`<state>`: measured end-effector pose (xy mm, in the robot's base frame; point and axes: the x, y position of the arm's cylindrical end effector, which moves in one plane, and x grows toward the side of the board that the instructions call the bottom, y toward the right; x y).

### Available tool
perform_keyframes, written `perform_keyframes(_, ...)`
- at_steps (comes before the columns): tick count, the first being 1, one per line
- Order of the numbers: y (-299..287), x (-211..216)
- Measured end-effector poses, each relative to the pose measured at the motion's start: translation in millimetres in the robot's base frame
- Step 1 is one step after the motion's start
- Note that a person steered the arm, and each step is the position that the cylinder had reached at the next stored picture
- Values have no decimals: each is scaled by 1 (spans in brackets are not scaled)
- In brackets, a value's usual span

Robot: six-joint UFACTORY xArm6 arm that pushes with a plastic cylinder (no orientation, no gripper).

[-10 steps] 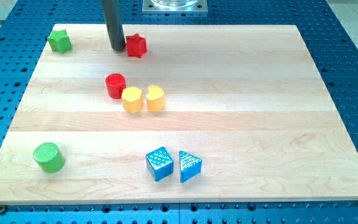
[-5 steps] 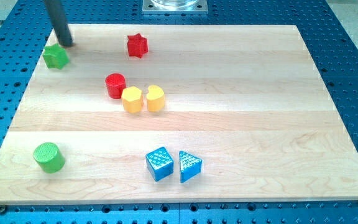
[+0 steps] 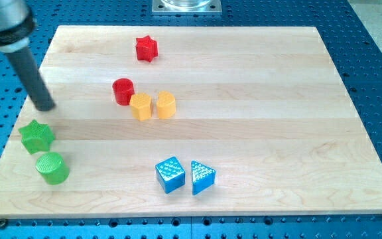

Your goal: Push the green star into the top side of the green circle

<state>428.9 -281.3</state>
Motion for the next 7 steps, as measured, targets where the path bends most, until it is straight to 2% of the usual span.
perform_keyframes(1, -1, 51)
perform_keyframes(2, 27, 83)
perform_keyframes(3, 31, 90)
perform_keyframes(4, 24, 60)
perform_keyframes(6, 79, 58)
perform_keyframes(7, 77, 86)
